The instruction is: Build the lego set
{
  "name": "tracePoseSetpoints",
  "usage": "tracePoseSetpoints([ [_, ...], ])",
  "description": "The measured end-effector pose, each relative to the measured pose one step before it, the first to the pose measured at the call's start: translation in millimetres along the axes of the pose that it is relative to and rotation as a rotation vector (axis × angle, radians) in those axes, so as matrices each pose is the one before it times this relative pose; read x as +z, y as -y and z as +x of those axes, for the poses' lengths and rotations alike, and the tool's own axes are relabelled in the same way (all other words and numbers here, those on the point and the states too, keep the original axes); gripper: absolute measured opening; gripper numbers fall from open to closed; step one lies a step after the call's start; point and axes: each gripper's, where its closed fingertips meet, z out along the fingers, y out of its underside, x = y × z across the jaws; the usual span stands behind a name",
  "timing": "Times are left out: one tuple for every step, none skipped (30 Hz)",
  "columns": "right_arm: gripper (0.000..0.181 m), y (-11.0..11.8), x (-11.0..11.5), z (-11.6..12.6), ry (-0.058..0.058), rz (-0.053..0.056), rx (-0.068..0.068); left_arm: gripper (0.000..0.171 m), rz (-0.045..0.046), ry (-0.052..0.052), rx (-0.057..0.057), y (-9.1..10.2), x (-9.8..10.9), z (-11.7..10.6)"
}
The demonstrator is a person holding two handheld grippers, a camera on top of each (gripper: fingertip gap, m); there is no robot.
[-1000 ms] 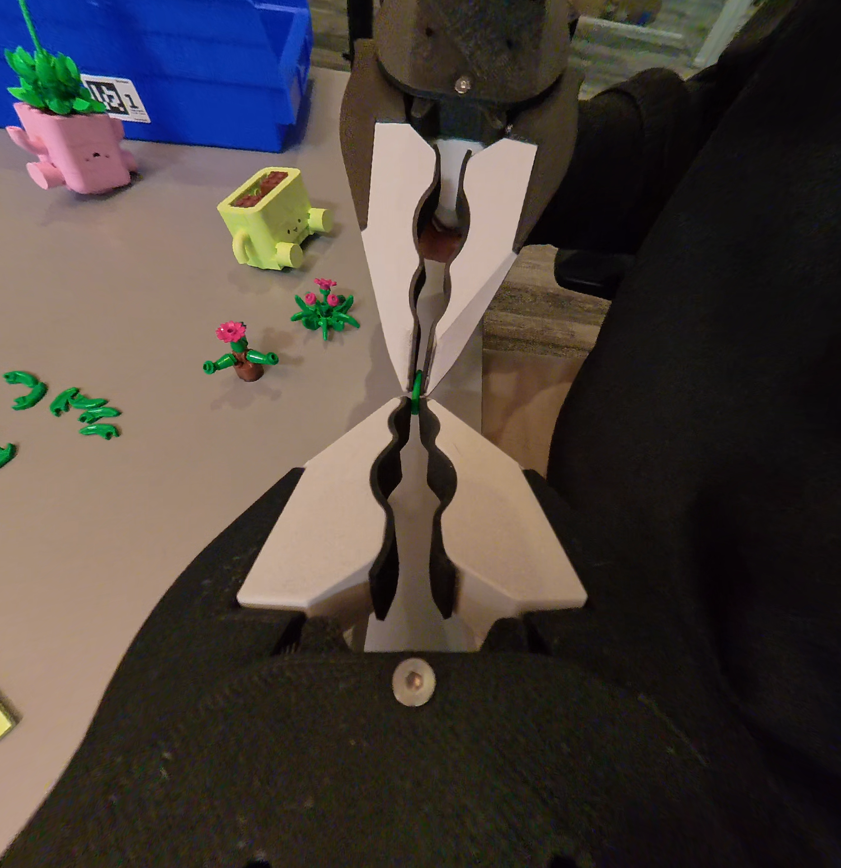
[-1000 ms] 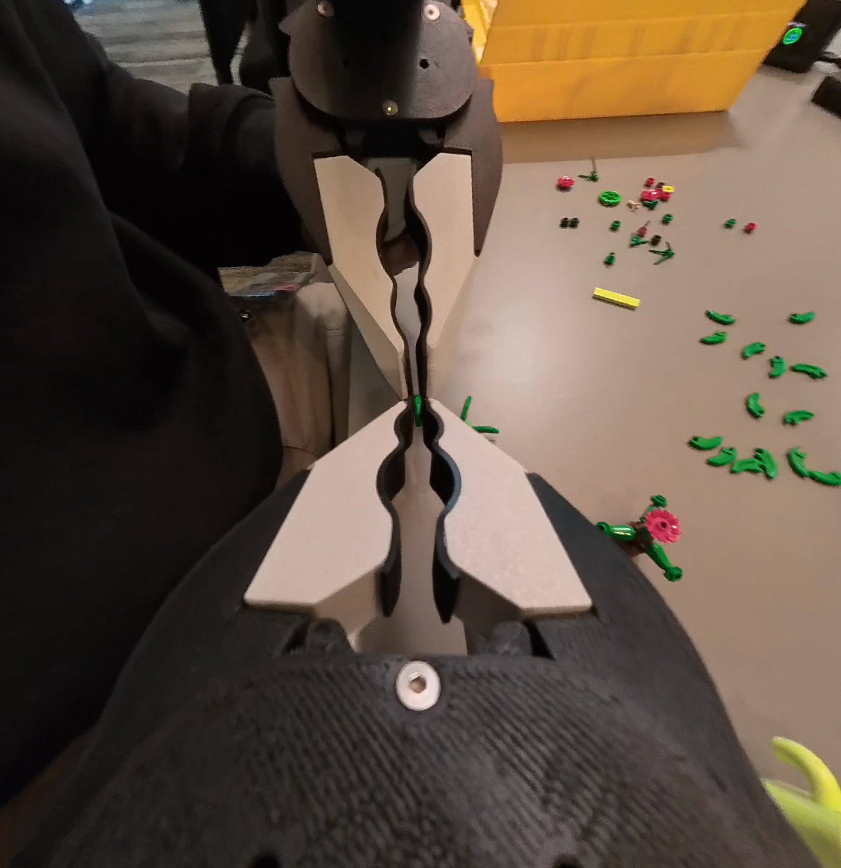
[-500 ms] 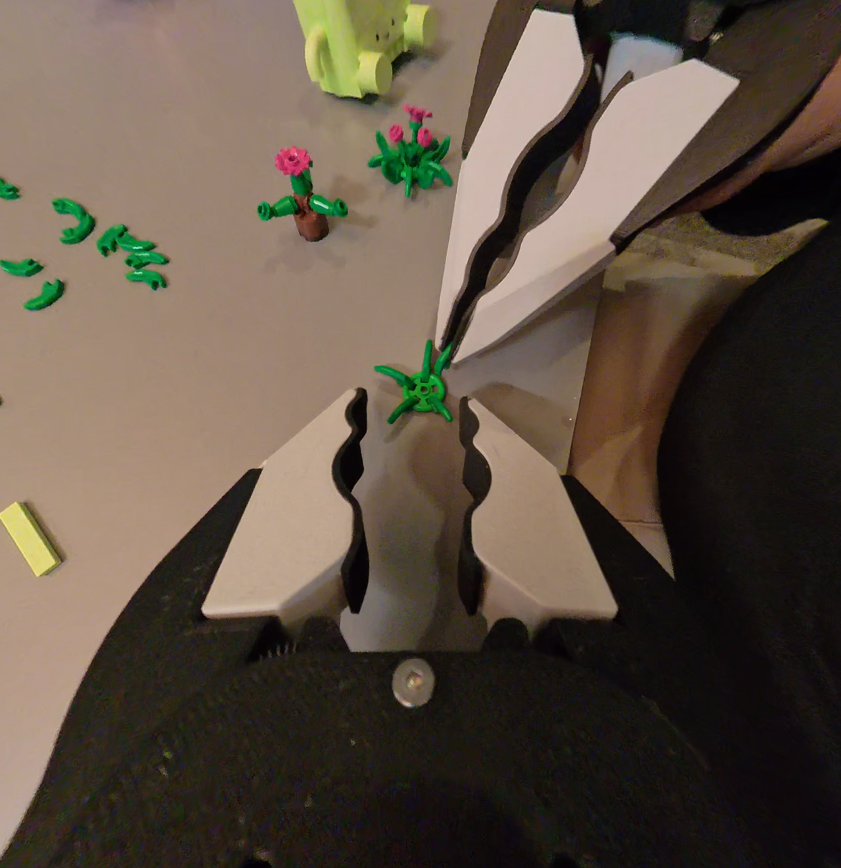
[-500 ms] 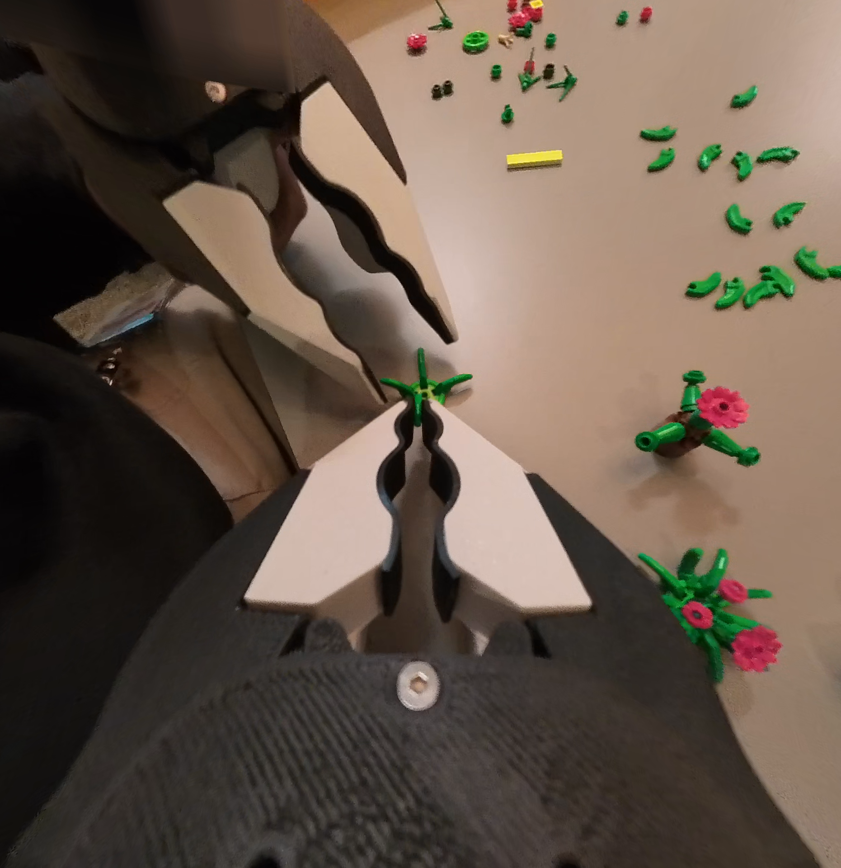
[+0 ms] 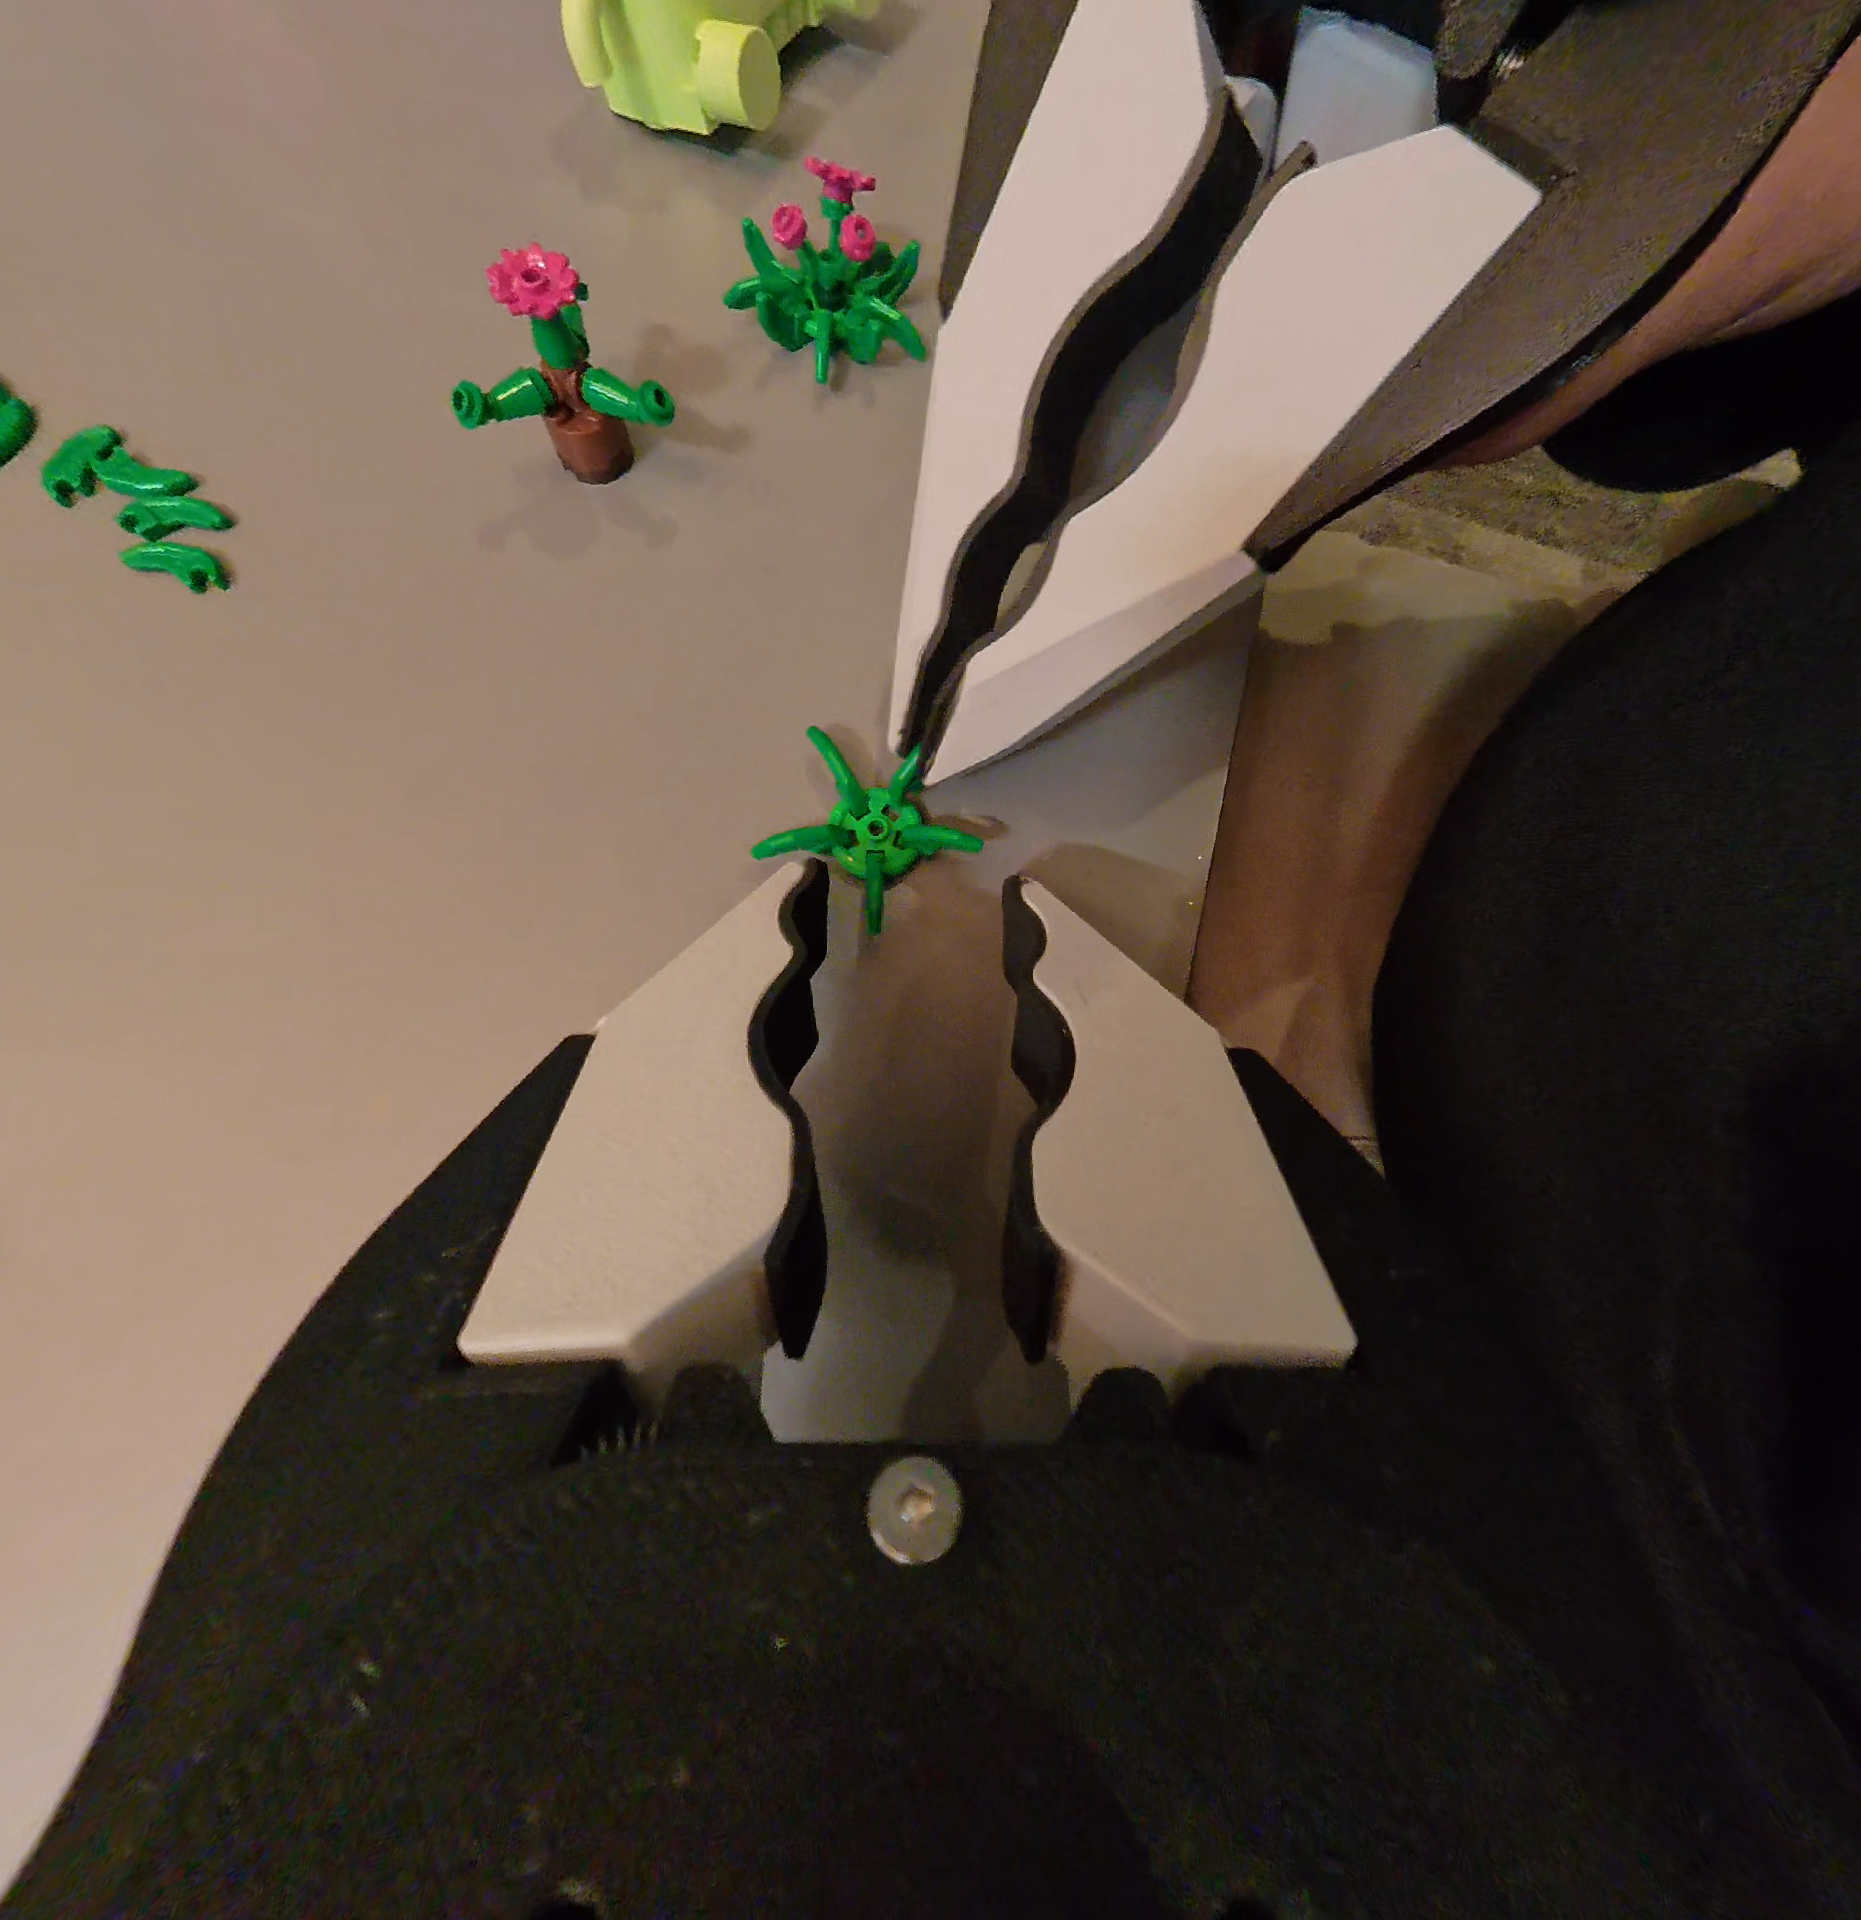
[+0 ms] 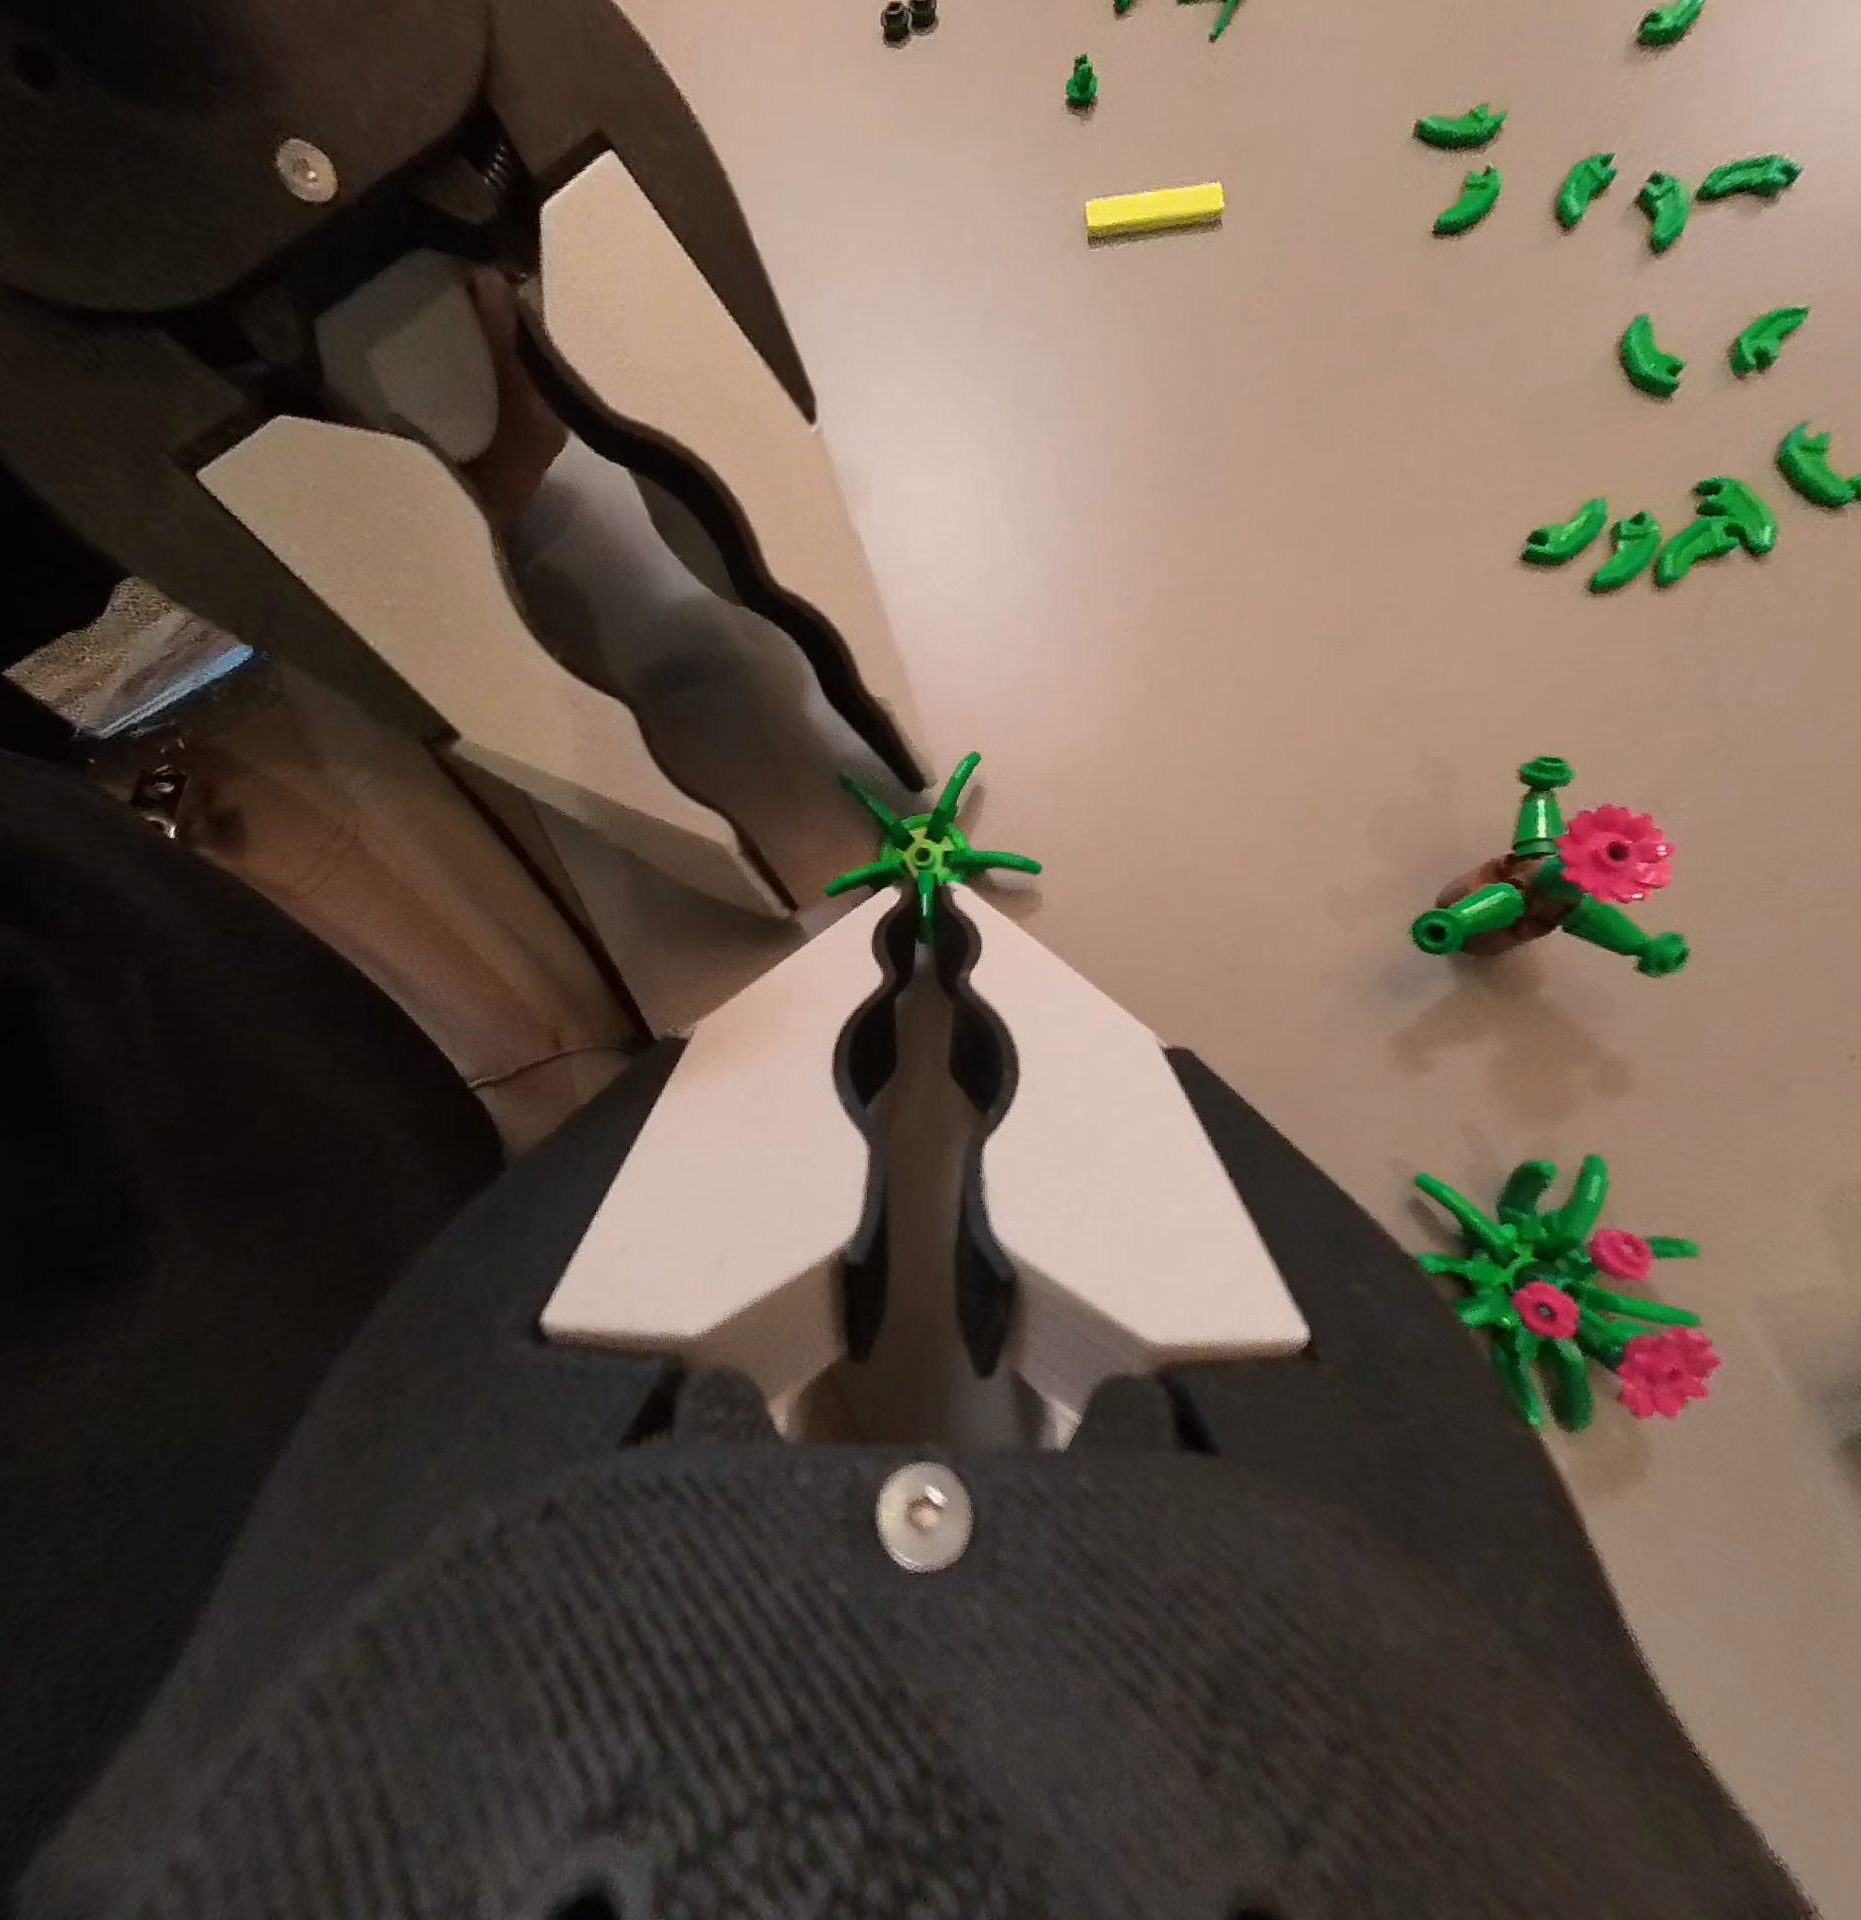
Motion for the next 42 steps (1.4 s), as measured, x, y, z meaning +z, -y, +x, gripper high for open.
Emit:
tracePoseSetpoints([
  [0.001, 0.08, -0.99, 1.09, -0.0062, 0.0016, -0.0070, 0.032, 0.00109, 0.0017, -0.0034, 0.19, 0.04, -0.57],
  [0.001, 0.02, -0.66, 0.65, -0.0008, 0.0017, -0.0089, 0.032, 0.00115, 0.0004, 0.0007, 0.39, 0.18, -0.10],
  [0.001, 0.90, -0.60, -0.06, 0.0041, 0.0075, -0.0096, 0.032, 0.00113, 0.0062, 0.0028, 0.47, 0.33, -0.59],
  [0.001, 0.47, -0.27, 1.30, -0.0039, 0.0036, -0.0051, 0.031, -0.00100, 0.0111, 0.0035, 0.34, 0.53, -1.09],
  [0.001, -0.02, 0.18, 0.30, 0.0018, -0.0010, -0.0055, 0.030, -0.00558, 0.0063, 0.0048, -0.40, 0.84, -0.43],
  [0.001, -0.25, 0.52, 0.24, 0.0023, -0.0031, -0.0037, 0.028, -0.00958, 0.0066, 0.0027, -0.93, 1.13, -0.60],
  [0.001, -0.32, 0.74, -0.23, 0.0037, -0.0028, -0.0038, 0.028, -0.01082, 0.0054, 0.0011, -1.20, 1.19, -0.45],
  [0.001, -0.21, 0.93, -0.98, 0.0080, -0.0017, -0.0043, 0.027, -0.00183, -0.0017, 0.0023, -0.03, 0.43, 0.44],
  [0.001, -0.48, 0.93, -0.66, 0.0053, -0.0037, -0.0028, 0.025, 0.00267, -0.0002, -0.0010, 0.58, 0.09, -0.17],
  [0.001, -0.79, 0.87, -0.34, 0.0017, -0.0047, -0.0049, 0.021, -0.00154, -0.0049, -0.0028, -0.16, 0.05, 0.32],
  [0.001, -0.55, 0.65, -0.32, 0.0017, -0.0044, -0.0043, 0.020, -0.00159, -0.0005, -0.0048, -0.18, 0.15, -0.42],
  [0.001, 0.80, -0.02, -0.12, 0.0003, 0.0040, -0.0023, 0.020, -0.00094, -0.0024, -0.0042, -0.18, 0.10, -0.24],
  [0.001, -0.19, 0.14, 0.14, -0.0006, -0.0026, -0.0023, 0.019, -0.00033, -0.0002, -0.0045, -0.02, 0.07, -0.51],
  [0.001, -0.19, 0.00, 0.37, -0.0013, -0.0028, -0.0015, 0.018, -0.00059, 0.0000, -0.0049, -0.11, -0.01, -0.47],
  [0.001, -0.34, -0.11, 0.29, -0.0001, -0.0034, -0.0031, 0.017, -0.00071, -0.0006, -0.0036, -0.06, 0.06, -0.31],
  [0.001, -0.36, -0.17, -0.10, 0.0031, -0.0008, -0.0028, 0.016, -0.00087, 0.0000, -0.0023, -0.09, 0.07, -0.26],
  [0.001, -0.54, -0.18, -0.27, 0.0057, -0.0018, -0.0008, 0.015, -0.00040, 0.0017, -0.0024, -0.09, 0.04, -0.44],
  [0.001, -0.54, -0.18, -0.01, 0.0050, -0.0021, 0.0000, 0.014, -0.00017, 0.0009, -0.0015, 0.05, 0.03, -0.30],
  [0.001, -0.28, -0.09, -0.17, 0.0049, -0.0015, 0.0001, 0.014, -0.00027, -0.0006, -0.0004, -0.05, 0.11, 0.06],
  [0.001, -0.29, -0.16, -0.32, 0.0055, -0.0026, -0.0001, 0.013, -0.00022, 0.0007, -0.0021, 0.01, -0.01, -0.31],
  [0.001, -0.19, 0.08, -0.19, 0.0037, -0.0044, -0.0021, 0.013, 0.00012, -0.0015, -0.0021, -0.04, 0.04, -0.10],
  [0.001, -0.14, -0.05, -0.10, 0.0022, -0.0054, -0.0046, 0.013, 0.00001, -0.0015, -0.0020, 0.04, 0.00, 0.00],
  [0.001, -0.22, 0.08, -0.30, 0.0018, -0.0080, -0.0066, 0.013, -0.00004, -0.0018, -0.0025, -0.09, -0.01, -0.12],
  [0.001, -0.29, -0.04, -0.19, 0.0004, -0.0093, -0.0080, 0.013, 0.00012, -0.0016, -0.0019, 0.06, 0.01, 0.00],
  [0.001, 0.07, 0.08, -0.16, -0.0006, -0.0081, -0.0088, 0.013, 0.00002, -0.0007, -0.0008, -0.05, -0.08, -0.02],
  [0.001, -0.11, 0.09, -0.18, 0.0006, -0.0093, -0.0088, 0.013, -0.00001, -0.0003, -0.0009, 0.04, 0.02, -0.03],
  [0.001, -0.72, 0.29, -0.49, 0.0040, -0.0142, -0.0056, 0.013, 0.00033, 0.0011, -0.0013, 0.08, 0.04, -0.20],
  [0.001, -0.52, 0.31, -0.02, 0.0009, -0.0121, -0.0038, 0.012, -0.00011, -0.0003, 0.0001, -0.02, 0.12, -0.02],
  [0.001, 0.21, 0.10, 0.43, -0.0013, -0.0064, -0.0054, 0.012, -0.00025, 0.0009, 0.0003, -0.10, -0.08, -0.11],
  [0.001, 0.14, 0.05, 0.02, 0.0015, -0.0072, -0.0018, 0.012, -0.00020, 0.0001, 0.0001, -0.03, -0.01, -0.02],
  [0.001, 0.04, 0.02, 0.05, 0.0021, -0.0088, -0.0011, 0.012, 0.00000, -0.0007, -0.0008, 0.04, 0.02, 0.03],
  [0.001, 0.11, 0.03, 0.23, 0.0010, -0.0081, 0.0000, 0.012, 0.00010, -0.0010, -0.0013, 0.00, -0.05, -0.07],
  [0.001, 0.04, 0.10, -0.06, 0.0025, -0.0086, 0.0028, 0.012, 0.00017, -0.0011, -0.0016, 0.07, 0.01, -0.10],
  [0.001, -0.02, -0.04, -0.06, 0.0033, -0.0105, 0.0036, 0.012, 0.00014, -0.0010, -0.0013, 0.03, -0.01, 0.00],
  [0.001, 0.01, 0.08, 0.00, 0.0030, -0.0108, 0.0056, 0.012, 0.00002, -0.0001, -0.0002, -0.02, -0.04, -0.06],
  [0.001, 0.19, 0.08, -0.02, 0.0030, -0.0117, 0.0071, 0.012, -0.00001, 0.0004, 0.0004, -0.04, -0.02, 0.06],
  [0.001, 0.08, 0.15, 0.03, 0.0015, -0.0127, 0.0053, 0.012, -0.00009, 0.0011, 0.0010, 0.04, 0.07, -0.05],
  [0.001, 0.01, 0.07, 0.06, 0.0015, -0.0131, 0.0061, 0.012, -0.00013, 0.0019, 0.0019, -0.04, 0.03, 0.05],
  [0.001, -0.08, 0.08, -0.04, 0.0021, -0.0130, 0.0059, 0.012, -0.00008, 0.0021, 0.0020, -0.06, -0.01, -0.07],
  [0.001, 0.04, 0.11, 0.04, 0.0015, -0.0112, 0.0037, 0.012, -0.00012, 0.0015, 0.0014, 0.00, 0.05, 0.00],
  [0.001, -0.02, 0.00, 0.11, 0.0017, -0.0097, 0.0034, 0.012, -0.00005, 0.0006, 0.0005, 0.02, 0.04, -0.03],
  [0.001, -0.15, 0.01, -0.09, 0.0026, -0.0091, 0.0037, 0.012, -0.00002, -0.0001, -0.0003, 0.00, 0.00, 0.04],
])
